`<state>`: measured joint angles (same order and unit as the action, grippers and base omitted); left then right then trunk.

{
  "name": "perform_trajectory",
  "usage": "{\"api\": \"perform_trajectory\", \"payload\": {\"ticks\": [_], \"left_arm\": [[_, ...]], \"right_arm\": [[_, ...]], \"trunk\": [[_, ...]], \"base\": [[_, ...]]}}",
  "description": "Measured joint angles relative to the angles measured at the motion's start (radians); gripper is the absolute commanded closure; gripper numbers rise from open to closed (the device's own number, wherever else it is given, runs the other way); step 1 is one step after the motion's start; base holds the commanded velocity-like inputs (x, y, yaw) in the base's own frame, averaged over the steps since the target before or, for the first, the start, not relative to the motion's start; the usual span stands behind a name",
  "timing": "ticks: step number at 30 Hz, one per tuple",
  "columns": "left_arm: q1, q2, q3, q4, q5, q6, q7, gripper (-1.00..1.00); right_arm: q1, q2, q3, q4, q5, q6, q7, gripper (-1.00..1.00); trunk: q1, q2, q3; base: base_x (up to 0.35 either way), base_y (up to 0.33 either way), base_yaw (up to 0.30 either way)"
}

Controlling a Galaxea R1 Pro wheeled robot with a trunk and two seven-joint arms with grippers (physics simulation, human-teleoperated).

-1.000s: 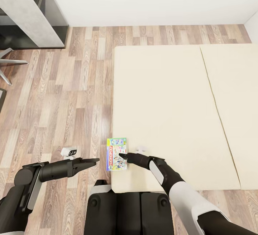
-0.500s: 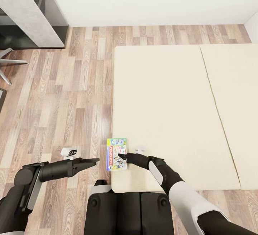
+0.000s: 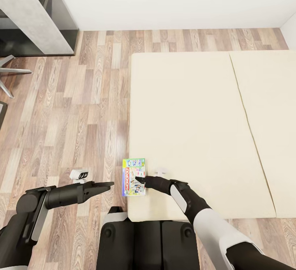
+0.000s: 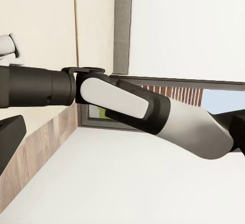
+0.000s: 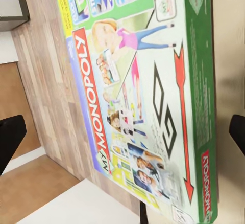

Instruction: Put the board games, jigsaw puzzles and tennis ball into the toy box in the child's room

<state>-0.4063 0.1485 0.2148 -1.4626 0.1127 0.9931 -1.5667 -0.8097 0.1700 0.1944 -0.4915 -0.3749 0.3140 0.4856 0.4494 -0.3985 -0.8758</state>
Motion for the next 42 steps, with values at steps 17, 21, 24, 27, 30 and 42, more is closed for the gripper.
{"api": "perform_trajectory", "payload": {"ticks": [17, 21, 24, 27, 30, 42], "left_arm": [[0.000, 0.000, 0.000, 0.000, 0.000, 0.000, 0.000, -1.00], [0.000, 0.000, 0.000, 0.000, 0.000, 0.000, 0.000, -1.00], [0.000, 0.000, 0.000, 0.000, 0.000, 0.000, 0.000, -1.00], [0.000, 0.000, 0.000, 0.000, 0.000, 0.000, 0.000, -1.00], [0.000, 0.000, 0.000, 0.000, 0.000, 0.000, 0.000, -1.00], [0.000, 0.000, 0.000, 0.000, 0.000, 0.000, 0.000, -1.00]], "right_arm": [[0.000, 0.004, -0.002, 0.000, 0.000, 0.001, 0.000, -1.00], [0.000, 0.004, 0.000, 0.000, -0.002, 0.001, -0.001, -1.00], [0.000, 0.004, 0.000, 0.000, -0.002, 0.000, 0.000, -1.00], [0.000, 0.004, -0.002, 0.000, 0.000, 0.000, 0.001, -1.00], [0.000, 0.004, -0.001, 0.000, -0.002, 0.000, 0.001, -1.00], [0.000, 0.004, -0.002, 0.000, 0.000, 0.000, 0.001, -1.00]], "trunk": [[0.000, 0.000, 0.000], [0.000, 0.000, 0.000], [0.000, 0.000, 0.000], [0.000, 0.000, 0.000], [0.000, 0.000, -0.002], [0.000, 0.000, -0.014]], "base": [[0.000, 0.000, 0.000], [0.000, 0.000, 0.000], [0.000, 0.000, 0.000], [0.000, 0.000, 0.000], [0.000, 0.000, 0.000], [0.000, 0.000, 0.000]]}}
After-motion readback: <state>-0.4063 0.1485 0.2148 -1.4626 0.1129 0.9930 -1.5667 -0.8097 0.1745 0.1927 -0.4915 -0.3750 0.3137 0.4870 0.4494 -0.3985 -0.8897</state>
